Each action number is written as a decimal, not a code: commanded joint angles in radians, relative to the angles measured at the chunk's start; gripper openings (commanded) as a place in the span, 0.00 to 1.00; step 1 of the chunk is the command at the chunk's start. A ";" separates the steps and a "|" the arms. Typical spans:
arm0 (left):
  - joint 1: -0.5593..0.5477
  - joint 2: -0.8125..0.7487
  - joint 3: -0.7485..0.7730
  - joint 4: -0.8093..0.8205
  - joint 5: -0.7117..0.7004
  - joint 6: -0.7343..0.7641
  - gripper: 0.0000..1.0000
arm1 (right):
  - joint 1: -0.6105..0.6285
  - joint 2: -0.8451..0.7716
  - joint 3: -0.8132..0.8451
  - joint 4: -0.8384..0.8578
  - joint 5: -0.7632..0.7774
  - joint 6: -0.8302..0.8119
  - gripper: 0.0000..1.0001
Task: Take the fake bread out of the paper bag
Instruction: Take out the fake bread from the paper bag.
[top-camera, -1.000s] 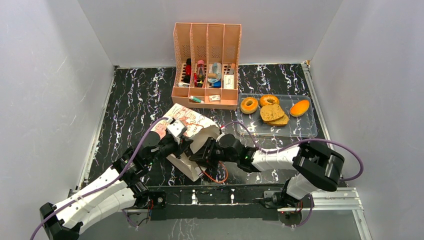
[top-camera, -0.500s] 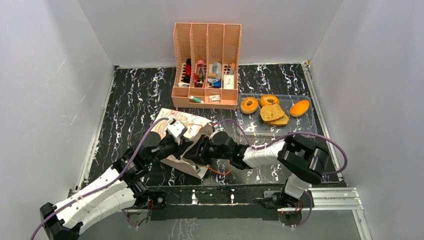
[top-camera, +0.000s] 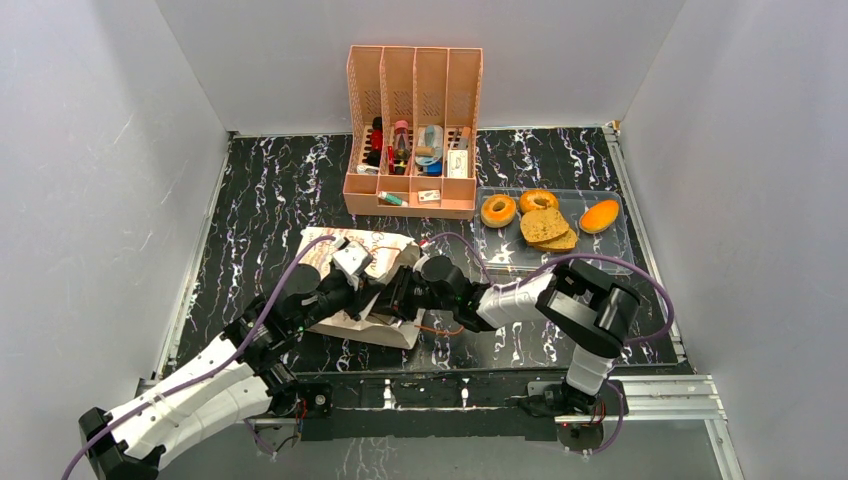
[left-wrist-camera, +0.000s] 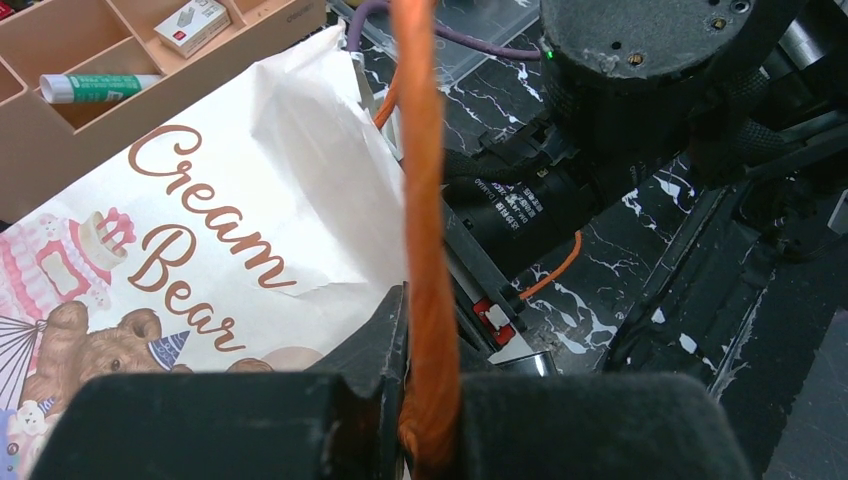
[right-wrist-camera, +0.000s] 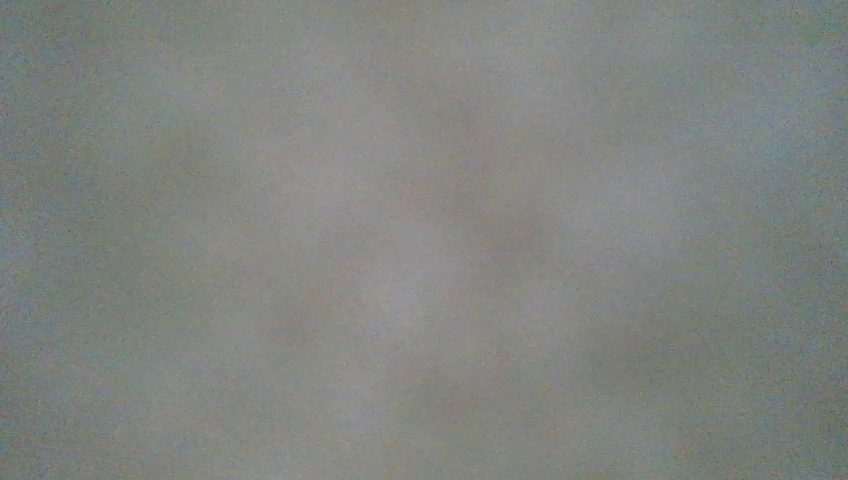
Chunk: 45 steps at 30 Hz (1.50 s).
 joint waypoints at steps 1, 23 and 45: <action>-0.004 -0.038 0.010 0.033 -0.009 -0.024 0.00 | -0.007 -0.018 -0.003 0.109 -0.023 -0.009 0.08; -0.004 0.053 0.047 -0.026 -0.470 -0.073 0.00 | -0.117 -0.245 -0.108 -0.085 -0.071 -0.211 0.01; -0.004 0.080 0.062 -0.028 -0.698 -0.158 0.00 | -0.154 -0.666 -0.149 -0.516 -0.002 -0.356 0.00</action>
